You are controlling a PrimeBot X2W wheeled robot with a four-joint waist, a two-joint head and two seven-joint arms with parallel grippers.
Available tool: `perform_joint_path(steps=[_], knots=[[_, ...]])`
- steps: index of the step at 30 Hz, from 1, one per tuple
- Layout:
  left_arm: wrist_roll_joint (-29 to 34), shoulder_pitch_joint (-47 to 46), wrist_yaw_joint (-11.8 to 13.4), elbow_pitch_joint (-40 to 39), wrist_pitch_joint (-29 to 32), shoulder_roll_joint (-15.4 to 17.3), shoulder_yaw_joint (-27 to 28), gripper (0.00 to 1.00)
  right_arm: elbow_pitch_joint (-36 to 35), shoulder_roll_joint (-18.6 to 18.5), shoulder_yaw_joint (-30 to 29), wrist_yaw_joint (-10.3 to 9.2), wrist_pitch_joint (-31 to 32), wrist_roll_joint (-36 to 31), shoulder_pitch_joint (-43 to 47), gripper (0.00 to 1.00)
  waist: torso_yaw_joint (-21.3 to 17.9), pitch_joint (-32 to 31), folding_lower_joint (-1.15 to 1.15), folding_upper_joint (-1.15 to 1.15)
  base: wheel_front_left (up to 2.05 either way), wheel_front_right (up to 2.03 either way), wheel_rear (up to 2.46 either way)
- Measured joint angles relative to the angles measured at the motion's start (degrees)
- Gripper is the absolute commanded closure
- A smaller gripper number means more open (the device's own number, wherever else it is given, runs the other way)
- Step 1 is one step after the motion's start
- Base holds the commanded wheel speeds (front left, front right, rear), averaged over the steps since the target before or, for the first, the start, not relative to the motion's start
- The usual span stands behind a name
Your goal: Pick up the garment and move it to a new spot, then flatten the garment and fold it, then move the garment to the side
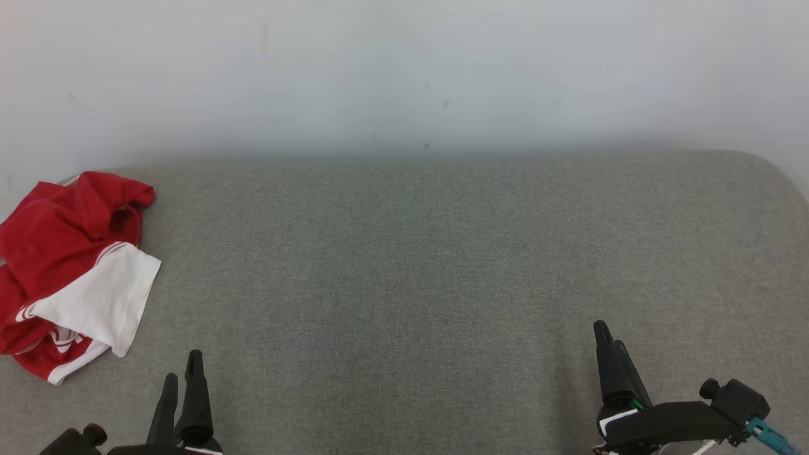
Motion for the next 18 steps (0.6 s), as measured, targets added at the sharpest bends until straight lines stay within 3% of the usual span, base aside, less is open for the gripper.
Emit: perform_joint_path(steps=[18], knots=[[15.5, 0.8, 0.0, -0.3, -2.9, 0.1, -0.2, 0.0, -0.4, 0.0, 1.5, 0.0, -2.9, -13.9, 0.3, 0.0, 0.0, 0.0, 0.0, 0.0, 0.0, 0.0, 0.0]])
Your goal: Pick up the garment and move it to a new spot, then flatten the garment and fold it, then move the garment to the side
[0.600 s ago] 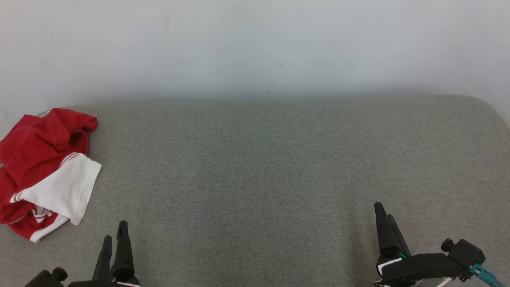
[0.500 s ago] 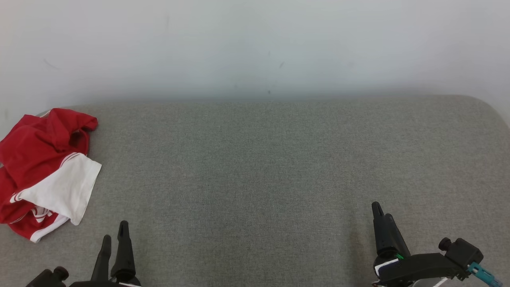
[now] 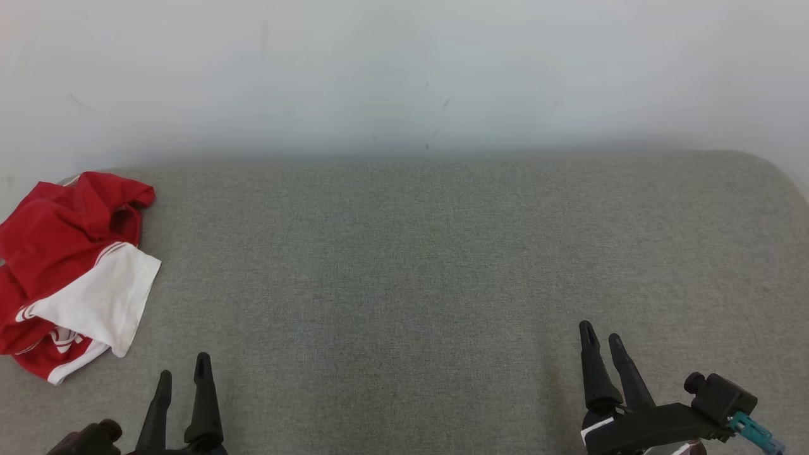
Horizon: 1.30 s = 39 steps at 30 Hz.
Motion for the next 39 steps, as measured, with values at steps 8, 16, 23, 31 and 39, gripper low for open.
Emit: perform_joint_path(steps=[8, 16, 23, 31, 39], knots=[[5.9, 0.2, 0.3, -0.5, -1.3, 0.0, -0.6, 0.0, 0.2, 0.0, 0.3, 0.0, -1.3, -6.0, 0.0, 0.0, -0.1, 0.1, 0.0, 0.0, 0.0, 0.0, 0.0], [10.2, 0.4, 0.3, -0.5, -2.4, 0.0, -0.6, 0.0, 0.7, 0.0, 1.2, 0.0, -2.4, -10.7, 0.0, 0.0, -0.5, 0.1, 0.0, 0.0, 0.0, 0.0, 0.0], [13.9, 0.6, 0.3, -0.5, -3.4, 0.0, -0.8, 0.0, 1.0, 0.0, 1.5, 0.0, -3.4, -14.8, 0.0, 0.0, -0.7, 0.1, 0.0, 0.0, 0.0, 0.0, 0.0], [18.1, 0.6, 0.2, -0.3, -4.5, 0.0, -1.0, 0.0, 1.1, 0.0, 2.1, 0.0, -4.4, -19.2, 0.0, 0.0, -0.6, 0.0, 0.0, 0.0, 0.0, 0.0, 0.0], [22.0, 1.2, 0.2, -0.3, -5.3, 0.0, -0.8, 0.0, 1.3, 0.0, 2.5, 0.0, -5.4, -22.9, 0.0, 0.0, -0.5, -0.2, 0.0, 0.0, 0.0, 0.0, 0.0]])
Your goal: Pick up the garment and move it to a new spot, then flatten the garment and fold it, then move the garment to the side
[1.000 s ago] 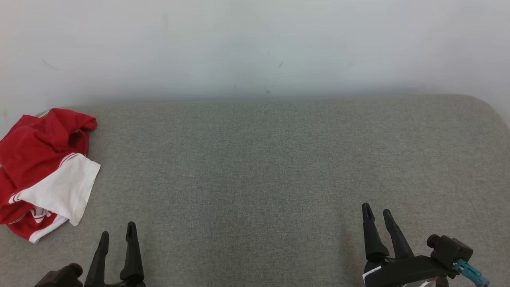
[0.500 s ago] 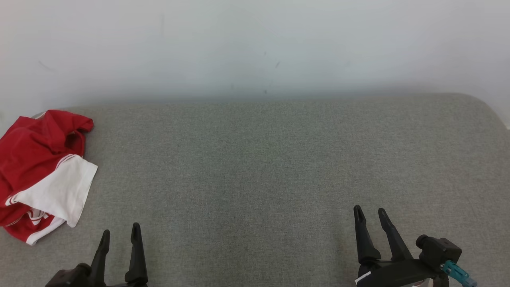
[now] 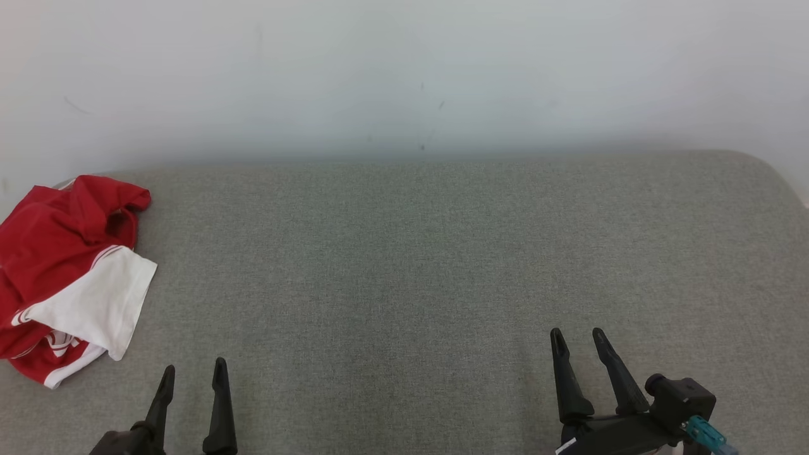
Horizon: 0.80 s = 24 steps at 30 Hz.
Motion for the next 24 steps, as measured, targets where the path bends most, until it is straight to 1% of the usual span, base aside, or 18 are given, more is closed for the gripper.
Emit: perform_joint_path(steps=[24], knots=[[9.9, 0.4, 0.1, 1.6, -2.6, 0.1, 1.7, 0.0, 0.8, 0.0, -1.5, 0.0, -2.5, -10.0, 0.5, 0.0, 0.4, -0.6, 0.0, 0.0, 0.0, 0.0, 0.0]])
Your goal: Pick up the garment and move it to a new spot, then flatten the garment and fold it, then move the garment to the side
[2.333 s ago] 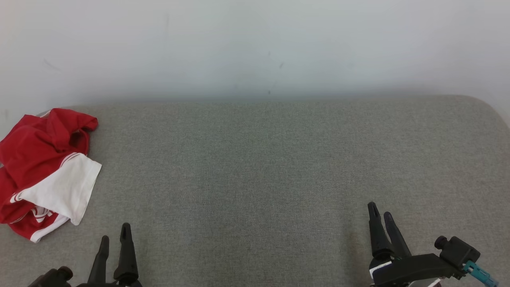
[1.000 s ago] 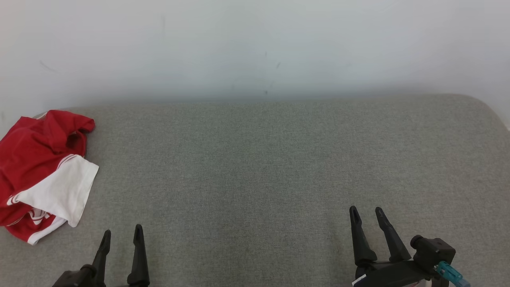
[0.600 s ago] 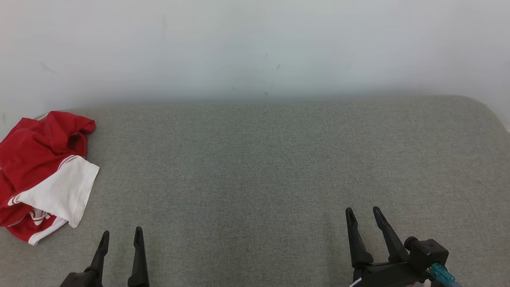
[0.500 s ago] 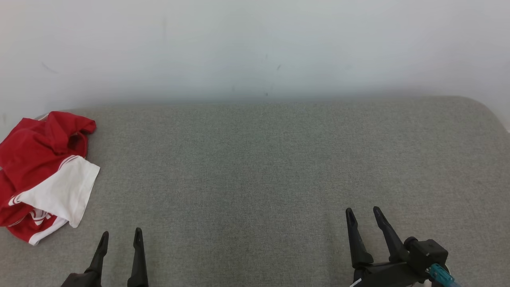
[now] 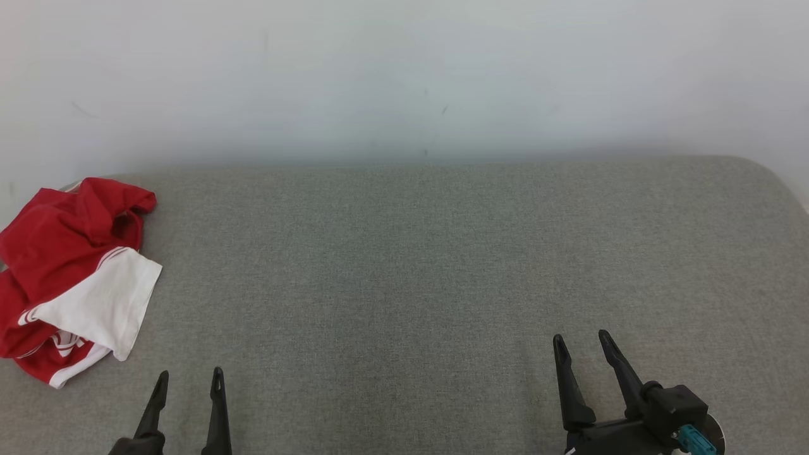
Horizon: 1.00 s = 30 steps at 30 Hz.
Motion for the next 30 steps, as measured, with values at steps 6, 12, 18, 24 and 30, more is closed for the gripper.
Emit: perform_joint_path(steps=[6, 12, 18, 24, 30], knots=[[0.7, 0.0, 0.6, 0.6, -0.3, 0.0, 0.4, 0.0, 0.8, 0.0, -0.7, 0.0, -0.3, -0.9, 0.0, 0.0, 0.0, -0.3, 0.0, 0.0, 0.0, 0.0, 0.0], [0.4, -0.2, 0.8, 1.7, -0.3, 0.0, 1.2, 0.0, 1.5, 0.0, -0.9, 0.0, -0.4, -0.8, -0.1, 0.0, -0.1, -0.4, 0.0, 0.0, 0.0, 0.0, 0.0], [-0.1, -0.3, 0.6, 2.4, -0.3, 0.0, 1.4, 0.0, 1.8, 0.0, -0.9, 0.0, -0.4, -0.7, -0.1, 0.0, -0.1, -0.4, 0.0, 0.0, 0.0, 0.0, 0.0], [-0.2, -0.5, 0.6, 2.8, -0.3, 0.0, 1.5, 0.0, 1.8, 0.0, -0.9, 0.0, -0.4, -0.5, -0.1, 0.0, 0.3, -0.4, 0.0, 0.0, 0.0, 0.0, 0.0], [-0.4, -0.8, 1.0, 2.9, -0.3, 0.0, 0.8, 0.0, 1.9, 0.0, -1.1, 0.0, -0.4, -0.4, 0.0, 0.0, 2.3, -0.4, 0.0, 0.0, 0.0, 0.0, 0.0]])
